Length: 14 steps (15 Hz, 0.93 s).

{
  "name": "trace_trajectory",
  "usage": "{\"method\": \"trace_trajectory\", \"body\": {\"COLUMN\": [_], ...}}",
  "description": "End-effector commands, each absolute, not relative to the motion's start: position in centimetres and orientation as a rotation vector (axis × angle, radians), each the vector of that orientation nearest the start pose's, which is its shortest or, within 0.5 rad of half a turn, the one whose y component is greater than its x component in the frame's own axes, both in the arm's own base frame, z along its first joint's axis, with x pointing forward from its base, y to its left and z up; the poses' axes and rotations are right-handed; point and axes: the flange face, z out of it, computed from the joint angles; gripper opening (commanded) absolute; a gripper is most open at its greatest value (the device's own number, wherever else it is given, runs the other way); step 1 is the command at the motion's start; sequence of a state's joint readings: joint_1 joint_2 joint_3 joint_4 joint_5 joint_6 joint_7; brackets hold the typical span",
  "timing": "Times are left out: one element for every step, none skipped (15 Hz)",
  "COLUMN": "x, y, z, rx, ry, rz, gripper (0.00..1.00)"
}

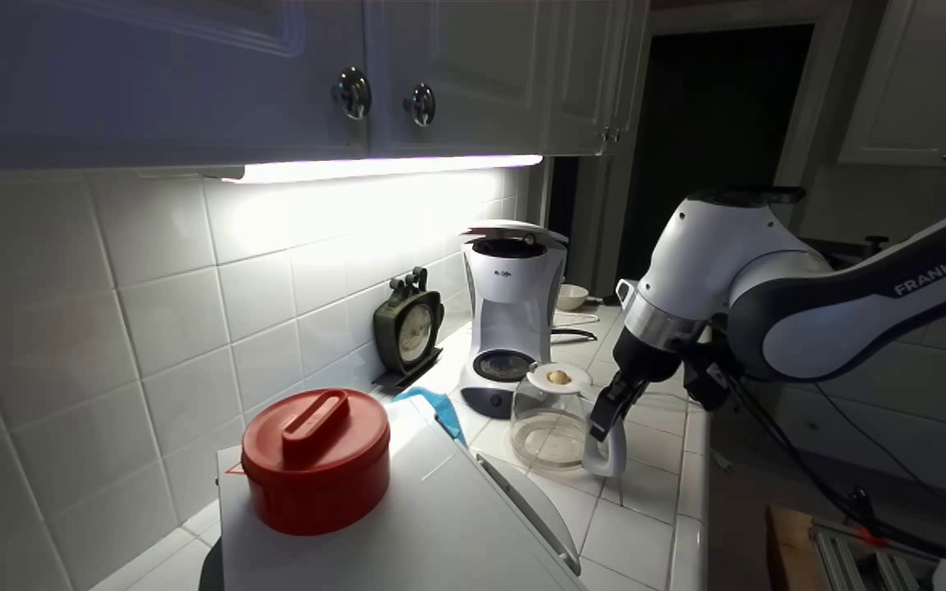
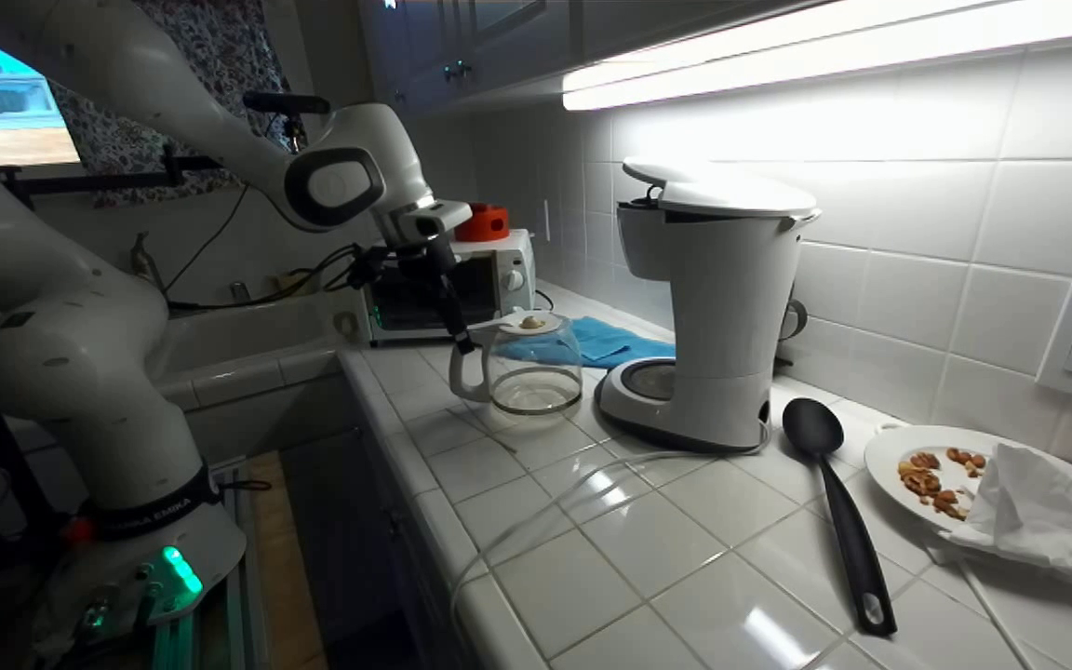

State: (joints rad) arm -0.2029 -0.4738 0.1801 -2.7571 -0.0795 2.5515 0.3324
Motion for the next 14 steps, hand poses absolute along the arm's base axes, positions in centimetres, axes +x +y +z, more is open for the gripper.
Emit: {"method": "trace_trajectory", "body": {"x": [39.0, 39.0, 39.0, 39.0, 39.1, 39.0, 39.1, 39.1, 39.0, 39.0, 38.9, 38.8, 38.6, 38.5], "y": [-1.1, -1.1, -1.2, -1.2, -1.2, -1.2, -1.1, -1.0, -0.9, -0.7, -0.5, -0.1, 0.2, 0.6], "z": [37.6, 37.6, 37.5, 37.5, 37.5, 37.5, 37.5, 37.6, 37.7, 38.0, 38.3, 38.8, 39.3, 39.8], "rx": [-3.185, -3.185, -3.186, -3.186, -3.185, -3.186, -3.183, -3.179, -3.174, -3.168, -3.164, -3.16, -3.153, -3.151], "ry": [0.48, 0.479, 0.479, 0.48, 0.478, 0.477, 0.475, 0.475, 0.474, 0.473, 0.468, 0.46, 0.45, 0.438], "rz": [-0.461, -0.459, -0.457, -0.457, -0.457, -0.458, -0.46, -0.462, -0.464, -0.471, -0.477, -0.489, -0.498, -0.505], "gripper": [0.31, 0.25, 0.17, 0.12, 0.1, 0.11, 0.1, 0.1, 0.1, 0.1, 0.1, 0.1, 0.09, 0.09]}}
